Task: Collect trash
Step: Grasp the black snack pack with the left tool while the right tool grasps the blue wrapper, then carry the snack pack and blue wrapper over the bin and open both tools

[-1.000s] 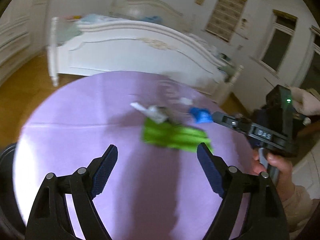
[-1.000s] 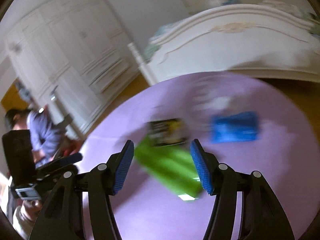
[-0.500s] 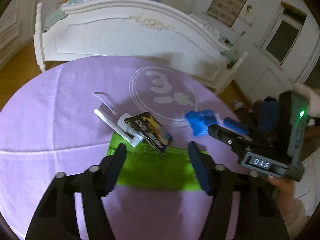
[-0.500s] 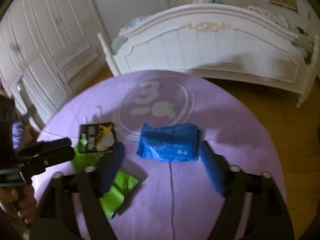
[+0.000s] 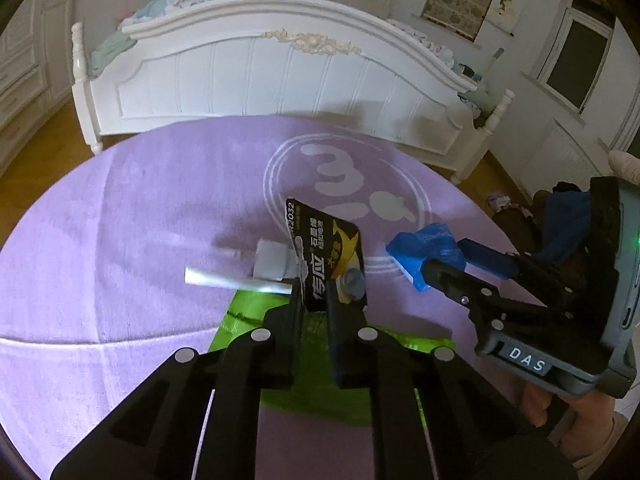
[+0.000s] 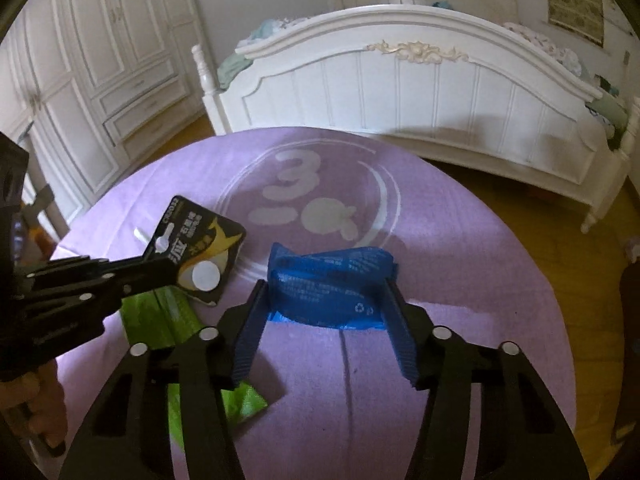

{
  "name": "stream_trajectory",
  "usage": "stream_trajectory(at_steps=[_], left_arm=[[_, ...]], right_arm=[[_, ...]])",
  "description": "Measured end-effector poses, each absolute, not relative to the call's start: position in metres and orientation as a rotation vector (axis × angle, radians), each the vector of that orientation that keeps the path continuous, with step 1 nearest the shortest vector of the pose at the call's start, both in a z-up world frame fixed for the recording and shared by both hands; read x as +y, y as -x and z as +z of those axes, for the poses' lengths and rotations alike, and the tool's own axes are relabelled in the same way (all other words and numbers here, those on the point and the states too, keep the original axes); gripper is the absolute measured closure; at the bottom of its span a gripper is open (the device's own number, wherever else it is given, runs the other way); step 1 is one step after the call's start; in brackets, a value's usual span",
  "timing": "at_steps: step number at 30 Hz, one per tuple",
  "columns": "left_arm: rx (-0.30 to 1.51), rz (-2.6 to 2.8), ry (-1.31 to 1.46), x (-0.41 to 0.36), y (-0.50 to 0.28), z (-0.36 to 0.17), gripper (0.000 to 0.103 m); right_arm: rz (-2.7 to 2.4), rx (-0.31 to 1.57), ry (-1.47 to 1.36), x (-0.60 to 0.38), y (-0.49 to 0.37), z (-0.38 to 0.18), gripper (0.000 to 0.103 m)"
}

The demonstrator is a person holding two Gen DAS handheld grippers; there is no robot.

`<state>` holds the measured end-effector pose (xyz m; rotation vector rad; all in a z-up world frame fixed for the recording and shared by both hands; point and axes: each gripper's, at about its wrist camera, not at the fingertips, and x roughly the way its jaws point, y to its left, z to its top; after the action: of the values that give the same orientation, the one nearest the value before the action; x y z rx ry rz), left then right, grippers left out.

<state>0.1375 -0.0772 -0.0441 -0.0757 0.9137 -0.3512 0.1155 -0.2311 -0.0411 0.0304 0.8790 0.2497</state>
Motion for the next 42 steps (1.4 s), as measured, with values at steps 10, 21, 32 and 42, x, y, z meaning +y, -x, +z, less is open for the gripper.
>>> stream_trajectory(at_steps=[10, 21, 32, 42], left_arm=[[0.837, -0.375, 0.075, -0.077, -0.113, -0.024, 0.099], [0.836, -0.359, 0.106, -0.059, -0.095, -0.017, 0.101], [0.813, -0.312, -0.119, -0.095, -0.137, -0.022, 0.007], [0.942, -0.348, -0.345, -0.133, -0.178, -0.059, 0.040]], right_arm=[[0.317, 0.800, -0.228, -0.255, -0.085, -0.022, 0.063], [0.332, 0.794, -0.328, -0.268, -0.053, -0.014, 0.063], [0.361, 0.828, -0.384, -0.276, -0.057, -0.027, 0.063], [0.370, 0.860, -0.416, -0.279, -0.060, -0.034, 0.063]])
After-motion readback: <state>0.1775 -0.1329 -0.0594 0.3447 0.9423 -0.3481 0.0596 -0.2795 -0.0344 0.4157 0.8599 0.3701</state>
